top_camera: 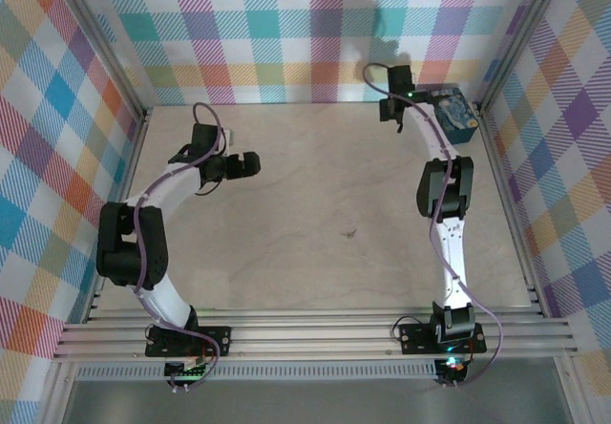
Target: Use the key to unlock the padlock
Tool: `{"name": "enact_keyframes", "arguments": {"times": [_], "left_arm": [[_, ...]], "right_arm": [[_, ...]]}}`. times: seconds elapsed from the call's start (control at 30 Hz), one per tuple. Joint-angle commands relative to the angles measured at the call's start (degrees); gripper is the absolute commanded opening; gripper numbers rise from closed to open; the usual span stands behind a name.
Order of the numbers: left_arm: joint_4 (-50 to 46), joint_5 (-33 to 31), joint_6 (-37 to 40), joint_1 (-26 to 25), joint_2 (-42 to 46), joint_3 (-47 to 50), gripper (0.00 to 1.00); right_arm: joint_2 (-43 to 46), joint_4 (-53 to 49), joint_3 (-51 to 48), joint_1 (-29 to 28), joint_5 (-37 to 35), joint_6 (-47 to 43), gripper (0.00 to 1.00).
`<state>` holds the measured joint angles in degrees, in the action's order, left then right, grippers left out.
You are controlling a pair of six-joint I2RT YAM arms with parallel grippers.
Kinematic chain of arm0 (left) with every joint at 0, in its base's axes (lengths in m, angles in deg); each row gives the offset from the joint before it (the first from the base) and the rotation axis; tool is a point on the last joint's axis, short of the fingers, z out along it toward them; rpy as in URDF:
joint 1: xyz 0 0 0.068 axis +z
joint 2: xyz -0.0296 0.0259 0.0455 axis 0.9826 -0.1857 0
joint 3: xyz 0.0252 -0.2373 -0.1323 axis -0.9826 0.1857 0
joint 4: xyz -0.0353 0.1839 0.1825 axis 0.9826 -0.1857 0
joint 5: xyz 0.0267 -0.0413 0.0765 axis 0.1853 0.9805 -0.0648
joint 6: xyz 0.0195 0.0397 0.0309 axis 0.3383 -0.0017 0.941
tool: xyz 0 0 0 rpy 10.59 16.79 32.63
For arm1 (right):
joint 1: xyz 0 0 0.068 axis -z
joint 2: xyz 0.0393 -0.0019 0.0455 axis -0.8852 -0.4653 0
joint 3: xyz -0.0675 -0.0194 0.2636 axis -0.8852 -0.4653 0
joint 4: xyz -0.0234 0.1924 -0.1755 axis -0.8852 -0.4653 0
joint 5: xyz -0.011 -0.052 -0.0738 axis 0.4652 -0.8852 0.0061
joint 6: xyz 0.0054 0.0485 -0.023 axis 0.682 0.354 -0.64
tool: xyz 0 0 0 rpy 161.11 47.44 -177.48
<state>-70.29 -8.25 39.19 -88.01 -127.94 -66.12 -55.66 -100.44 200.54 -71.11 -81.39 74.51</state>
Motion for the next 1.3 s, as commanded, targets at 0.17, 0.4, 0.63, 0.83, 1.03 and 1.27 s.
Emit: {"name": "enact_keyframes", "arguments": {"times": [0.17, 0.4, 0.63, 0.83, 1.03, 1.27], "left_arm": [[-6.12, 4.82, -1.3, -2.21, -4.23, -4.92, 1.0], [-9.69, 6.92, -0.74, -3.54, -5.91, -8.26, 1.0], [-14.13, 8.63, 0.08, -4.77, -6.55, -10.45, 1.0], [-19.02, 9.8, 1.29, -5.79, -7.46, -14.02, 1.0], [-22.66, 10.68, 2.15, -6.82, -9.42, -17.92, 1.0], [-25.8, 11.39, 2.78, -8.21, -11.02, -20.94, 1.0]], "right_arm": [[1.17, -10.07, 2.67, 1.77, -3.24, 14.28, 1.0], [1.88, -7.74, 2.32, 2.25, -3.83, 28.57, 0.98], [0.97, -2.9, 2.3, 2.43, -11.3, 34.49, 0.95], [1.54, -3.26, 1.0, 3.43, -17.17, 42.52, 0.91], [6.1, -4.08, -7.18, 4.94, -19.87, 54.56, 0.88], [10.6, -2.3, -16.38, 6.94, -19.69, 61.69, 0.91]]}}
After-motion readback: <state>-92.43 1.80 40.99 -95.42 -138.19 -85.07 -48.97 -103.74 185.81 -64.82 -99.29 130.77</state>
